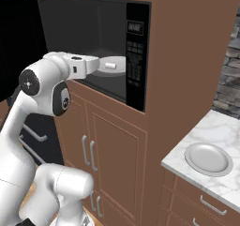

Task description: Pick the marshmallow from the counter and place it in the microwave. Then turn on the microwave.

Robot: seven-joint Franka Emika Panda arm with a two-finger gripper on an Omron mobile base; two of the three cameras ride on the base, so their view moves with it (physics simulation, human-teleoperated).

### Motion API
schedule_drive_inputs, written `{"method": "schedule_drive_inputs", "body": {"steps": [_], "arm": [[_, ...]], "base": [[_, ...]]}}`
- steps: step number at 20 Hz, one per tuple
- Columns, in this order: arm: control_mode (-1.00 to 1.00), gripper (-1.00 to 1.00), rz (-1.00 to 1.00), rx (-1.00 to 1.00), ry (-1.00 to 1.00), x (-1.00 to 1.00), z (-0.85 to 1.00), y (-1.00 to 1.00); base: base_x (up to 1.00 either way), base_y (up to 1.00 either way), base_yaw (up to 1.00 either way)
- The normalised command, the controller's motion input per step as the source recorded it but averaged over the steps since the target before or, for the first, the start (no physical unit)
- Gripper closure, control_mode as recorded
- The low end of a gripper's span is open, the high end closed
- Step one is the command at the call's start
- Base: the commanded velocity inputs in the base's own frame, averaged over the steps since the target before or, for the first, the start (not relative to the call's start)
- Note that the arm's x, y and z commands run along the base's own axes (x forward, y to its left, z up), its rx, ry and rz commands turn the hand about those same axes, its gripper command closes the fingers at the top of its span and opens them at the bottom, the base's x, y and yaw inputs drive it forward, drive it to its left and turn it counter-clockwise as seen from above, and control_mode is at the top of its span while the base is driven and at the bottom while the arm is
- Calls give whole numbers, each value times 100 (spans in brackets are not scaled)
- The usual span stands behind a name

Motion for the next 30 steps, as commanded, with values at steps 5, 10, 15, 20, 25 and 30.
{"method": "schedule_drive_inputs", "body": {"steps": [5,10,15,20,25,30], "arm": [[-100,-100,0,0,-2,-63,27,19],[-100,-100,0,0,0,-73,19,25],[-100,-100,0,0,0,-76,16,22],[-100,-100,0,-1,-1,-62,7,25],[-100,-100,0,-1,0,-65,5,25],[-100,-100,0,-2,0,-55,1,31]], "base": [[0,0,0],[0,0,0],[0,0,0],[0,0,0],[0,0,0],[0,0,0]]}}
